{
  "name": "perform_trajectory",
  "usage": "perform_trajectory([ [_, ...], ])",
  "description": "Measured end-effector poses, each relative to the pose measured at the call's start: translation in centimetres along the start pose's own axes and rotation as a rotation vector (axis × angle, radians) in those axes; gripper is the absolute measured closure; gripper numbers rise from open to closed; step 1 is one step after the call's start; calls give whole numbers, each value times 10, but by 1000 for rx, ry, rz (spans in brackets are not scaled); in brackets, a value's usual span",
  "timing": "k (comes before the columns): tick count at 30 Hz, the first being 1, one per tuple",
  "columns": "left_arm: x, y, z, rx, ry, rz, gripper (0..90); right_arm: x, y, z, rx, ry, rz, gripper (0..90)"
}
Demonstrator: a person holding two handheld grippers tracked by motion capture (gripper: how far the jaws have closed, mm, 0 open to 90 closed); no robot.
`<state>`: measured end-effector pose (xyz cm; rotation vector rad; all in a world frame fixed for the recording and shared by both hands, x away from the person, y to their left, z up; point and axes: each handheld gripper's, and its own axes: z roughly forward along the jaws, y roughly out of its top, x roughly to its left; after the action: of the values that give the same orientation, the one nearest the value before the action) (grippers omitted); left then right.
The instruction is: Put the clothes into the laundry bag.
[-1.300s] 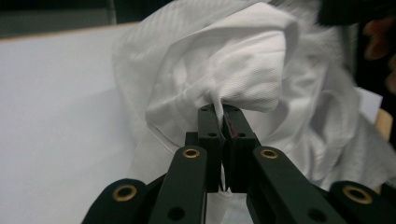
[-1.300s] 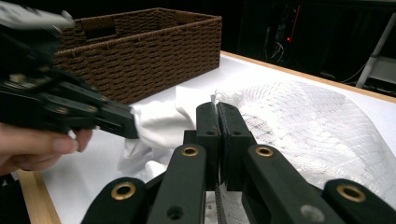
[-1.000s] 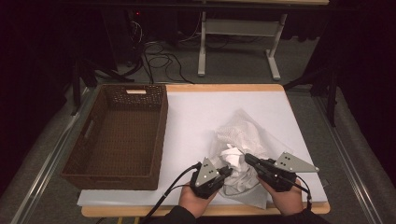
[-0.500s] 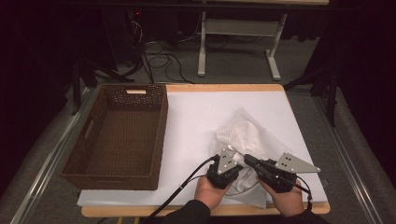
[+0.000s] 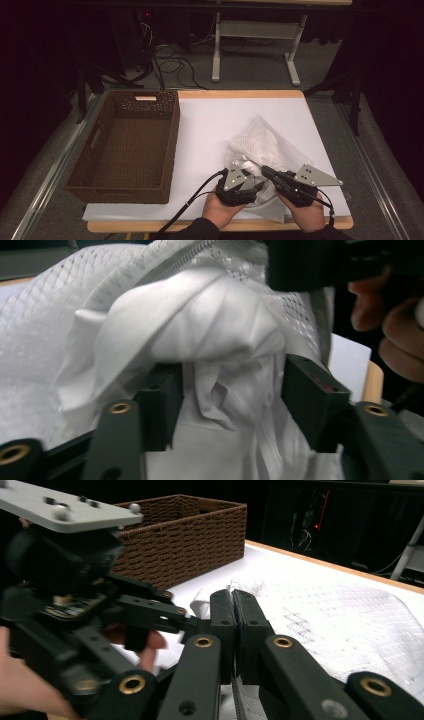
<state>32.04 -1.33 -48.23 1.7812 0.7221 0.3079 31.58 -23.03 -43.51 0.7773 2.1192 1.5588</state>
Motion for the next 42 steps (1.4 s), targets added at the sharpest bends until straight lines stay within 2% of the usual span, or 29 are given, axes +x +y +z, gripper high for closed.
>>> perform_trajectory([
  [6, -1, -9, -26, -9, 11, 18, 331, 0, 0, 0, 2, -6, 5, 897],
  [9, 7, -16, -36, -12, 40, 7, 337, 0, 0, -1, 3, -9, 5, 897],
  [13, 21, -23, -41, -16, 81, -22, 343, 0, 0, -1, 2, -10, -1, 897],
  [17, 33, -25, -36, -20, 112, -55, 329, 0, 0, 0, 2, -8, 6, 897],
  [20, 41, -22, -26, -20, 99, -89, 299, 0, -1, 0, 3, -5, 2, 897],
  [23, 41, -15, -13, -22, 81, -92, 299, 0, -1, 0, 2, -5, -1, 897],
  [27, 36, -5, 3, -25, 71, -59, 391, 0, -1, 1, 4, -7, -2, 897],
  [30, 33, -1, 11, -30, 59, -53, 532, -1, -1, 1, 2, -5, 1, 897],
  [32, 32, 0, 13, -28, 61, -42, 672, -1, -1, 1, 2, -7, 1, 897],
  [36, 29, 1, 13, -28, 65, -51, 839, -2, -1, 1, 4, -9, 0, 897],
  [42, 12, 3, 12, -23, 32, -15, 858, -1, -1, 2, 4, -10, 4, 897],
])
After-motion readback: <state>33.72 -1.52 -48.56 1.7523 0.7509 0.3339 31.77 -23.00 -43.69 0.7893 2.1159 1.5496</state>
